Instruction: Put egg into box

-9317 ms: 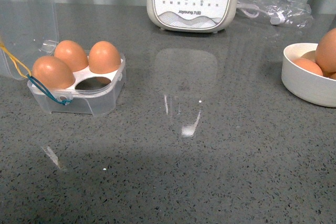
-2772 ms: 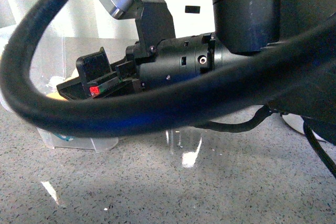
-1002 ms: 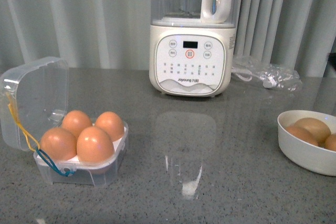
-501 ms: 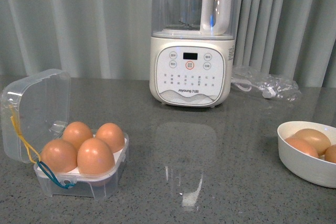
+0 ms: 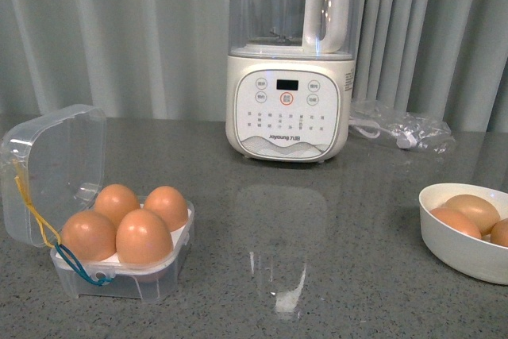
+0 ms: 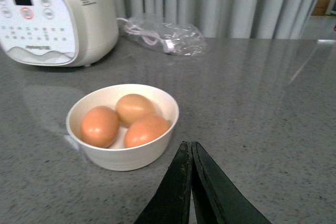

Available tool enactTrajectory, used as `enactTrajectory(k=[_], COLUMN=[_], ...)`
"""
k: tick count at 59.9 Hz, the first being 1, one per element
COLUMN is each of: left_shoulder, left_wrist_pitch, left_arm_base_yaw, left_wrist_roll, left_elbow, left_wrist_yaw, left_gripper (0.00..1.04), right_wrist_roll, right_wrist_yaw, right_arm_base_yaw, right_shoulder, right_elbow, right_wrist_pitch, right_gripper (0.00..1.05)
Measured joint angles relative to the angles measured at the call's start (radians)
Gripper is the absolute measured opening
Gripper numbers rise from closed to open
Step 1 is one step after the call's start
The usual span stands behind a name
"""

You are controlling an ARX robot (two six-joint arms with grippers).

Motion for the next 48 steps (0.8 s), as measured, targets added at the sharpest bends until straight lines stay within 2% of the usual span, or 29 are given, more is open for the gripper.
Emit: enactTrajectory(k=[13, 19, 48], left_shoulder=[0.0, 0.0, 0.0], left_wrist_pitch=[0.0, 0.0, 0.0], left_arm_base_yaw=[0.0, 0.0, 0.0], left_wrist_roll=[0.0, 0.0, 0.0], left_elbow=[0.0, 0.0, 0.0], left_wrist_yaw=[0.0, 0.0, 0.0], left_gripper=[0.98, 0.98, 0.98], right_wrist_roll=[0.0, 0.0, 0.0], right_wrist_yaw=[0.001, 0.004, 0.004], right_arm_base_yaw=[0.014, 0.014, 0.015], right_shoulder=[-0.122, -0.145, -0.405], right_elbow=[-0.034, -0.074, -0.079], right_wrist_pitch=[-0.084, -0.058, -0.305], right_gripper=[0.03, 0.03, 0.03])
